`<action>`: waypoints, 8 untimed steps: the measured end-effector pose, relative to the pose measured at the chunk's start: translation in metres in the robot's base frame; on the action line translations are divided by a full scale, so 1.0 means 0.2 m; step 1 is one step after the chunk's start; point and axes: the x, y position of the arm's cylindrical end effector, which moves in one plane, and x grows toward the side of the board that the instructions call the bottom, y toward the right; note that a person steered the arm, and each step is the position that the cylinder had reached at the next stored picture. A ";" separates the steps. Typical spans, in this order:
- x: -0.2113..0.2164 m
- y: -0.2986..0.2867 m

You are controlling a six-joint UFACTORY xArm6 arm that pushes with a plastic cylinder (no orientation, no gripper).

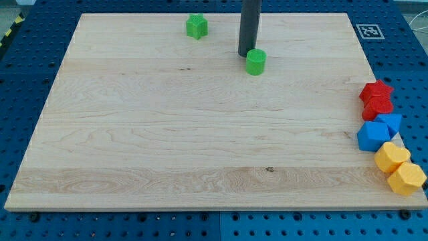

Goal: Slide the green circle towards the center right

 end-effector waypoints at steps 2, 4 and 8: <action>0.02 -0.26; 0.14 0.02; 0.22 0.45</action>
